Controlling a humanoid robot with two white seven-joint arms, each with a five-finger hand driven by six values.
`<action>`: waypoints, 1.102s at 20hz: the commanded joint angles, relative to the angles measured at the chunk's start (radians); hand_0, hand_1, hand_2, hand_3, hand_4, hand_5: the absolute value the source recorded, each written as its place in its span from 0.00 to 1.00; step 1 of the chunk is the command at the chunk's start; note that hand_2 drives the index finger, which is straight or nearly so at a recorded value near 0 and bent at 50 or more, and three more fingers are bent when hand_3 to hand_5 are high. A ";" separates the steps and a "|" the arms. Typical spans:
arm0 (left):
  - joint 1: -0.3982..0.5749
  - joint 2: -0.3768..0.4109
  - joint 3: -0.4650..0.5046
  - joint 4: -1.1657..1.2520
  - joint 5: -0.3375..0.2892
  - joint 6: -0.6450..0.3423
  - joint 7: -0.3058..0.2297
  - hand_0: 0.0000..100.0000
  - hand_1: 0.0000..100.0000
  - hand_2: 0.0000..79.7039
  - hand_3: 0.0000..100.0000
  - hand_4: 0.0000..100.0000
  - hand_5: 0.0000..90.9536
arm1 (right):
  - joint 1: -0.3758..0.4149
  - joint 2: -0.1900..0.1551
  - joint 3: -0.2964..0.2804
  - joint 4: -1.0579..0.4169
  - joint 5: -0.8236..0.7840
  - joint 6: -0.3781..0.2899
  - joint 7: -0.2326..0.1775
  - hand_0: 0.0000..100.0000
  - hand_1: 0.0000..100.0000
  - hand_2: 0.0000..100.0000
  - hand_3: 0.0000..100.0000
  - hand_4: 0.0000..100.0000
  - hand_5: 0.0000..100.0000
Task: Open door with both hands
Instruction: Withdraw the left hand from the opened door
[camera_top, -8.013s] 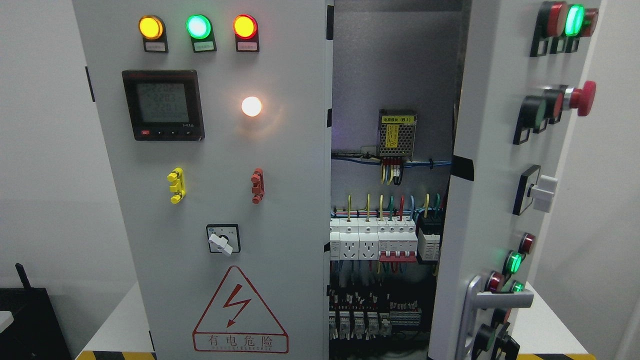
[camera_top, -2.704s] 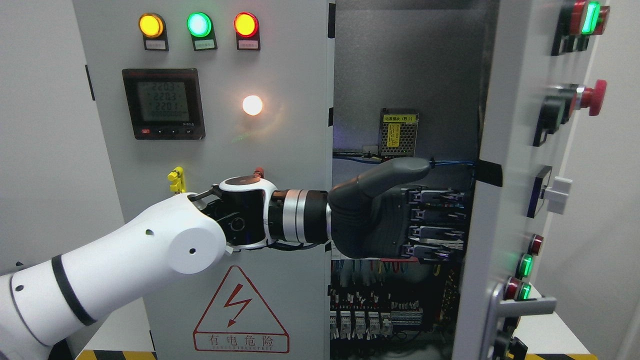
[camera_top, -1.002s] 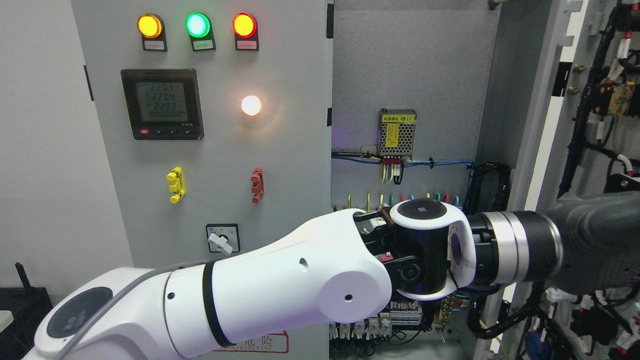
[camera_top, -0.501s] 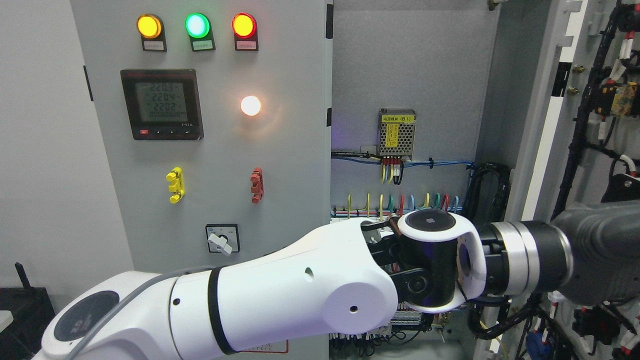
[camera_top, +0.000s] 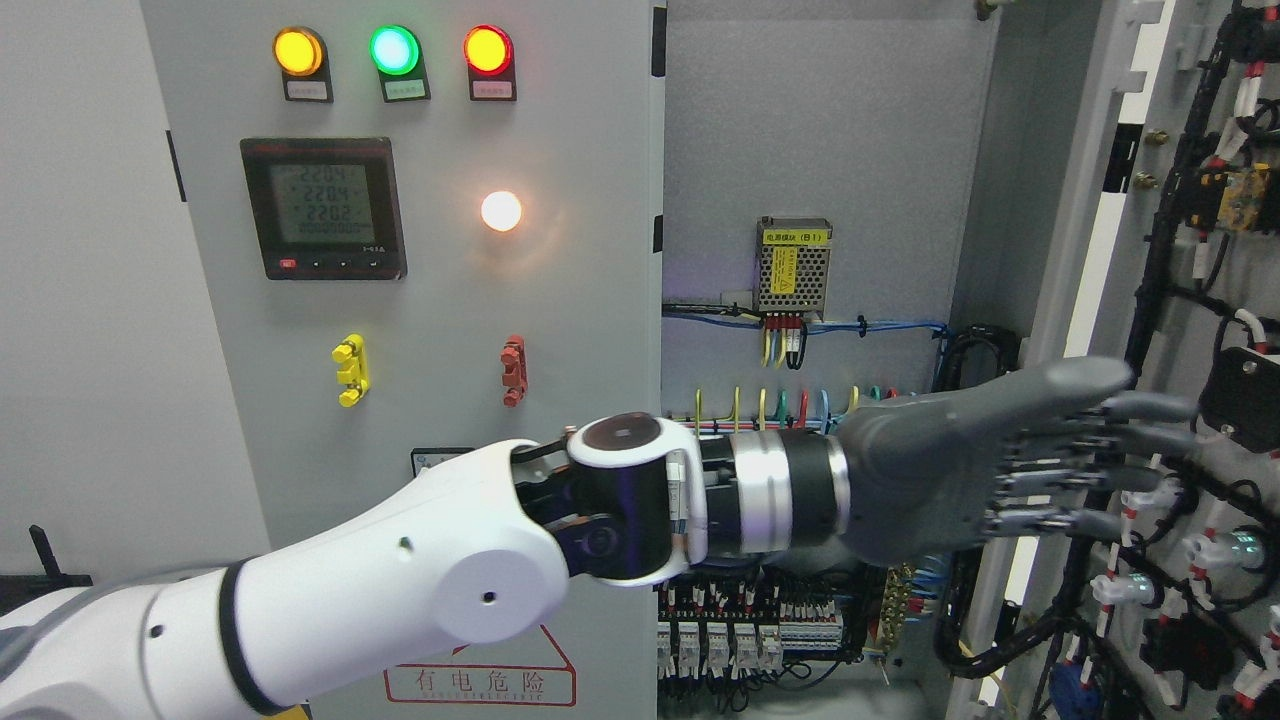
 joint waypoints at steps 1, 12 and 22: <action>0.302 0.579 0.225 -0.145 -0.053 0.000 -0.107 0.12 0.39 0.00 0.00 0.00 0.00 | 0.001 -0.001 -0.002 -0.018 -0.006 0.000 -0.001 0.12 0.39 0.00 0.00 0.00 0.00; 1.072 0.779 0.846 0.015 -0.249 -0.014 -0.308 0.12 0.39 0.00 0.00 0.00 0.00 | 0.002 0.001 0.001 -0.019 -0.008 -0.002 -0.001 0.12 0.39 0.00 0.00 0.00 0.00; 1.587 0.102 1.598 0.139 -1.135 -0.018 -0.455 0.12 0.39 0.00 0.00 0.00 0.00 | 0.005 0.001 0.001 -0.048 -0.009 -0.008 0.001 0.12 0.39 0.00 0.00 0.00 0.00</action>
